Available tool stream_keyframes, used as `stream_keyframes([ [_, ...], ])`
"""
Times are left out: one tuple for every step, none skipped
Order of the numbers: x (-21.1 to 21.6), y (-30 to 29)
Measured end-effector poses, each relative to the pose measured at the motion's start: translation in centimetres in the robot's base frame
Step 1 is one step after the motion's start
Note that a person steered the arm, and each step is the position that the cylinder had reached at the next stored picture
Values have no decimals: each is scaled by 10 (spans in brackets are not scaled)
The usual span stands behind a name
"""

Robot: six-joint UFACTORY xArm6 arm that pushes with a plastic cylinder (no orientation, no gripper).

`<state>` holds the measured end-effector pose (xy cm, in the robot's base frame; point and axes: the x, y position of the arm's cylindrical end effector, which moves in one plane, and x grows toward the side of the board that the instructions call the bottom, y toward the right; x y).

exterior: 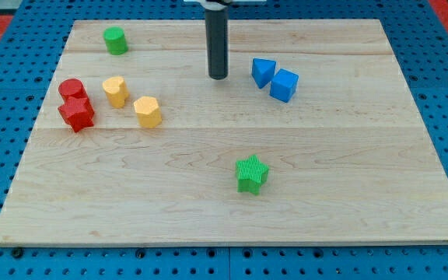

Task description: Move the green star to the center

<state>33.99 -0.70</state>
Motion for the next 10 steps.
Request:
stream_keyframes([
  [29,5],
  [77,57],
  [155,91],
  [219,86],
  [193,21],
  [146,20],
  [139,-14],
  [186,-15],
  [136,-53],
  [107,-47],
])
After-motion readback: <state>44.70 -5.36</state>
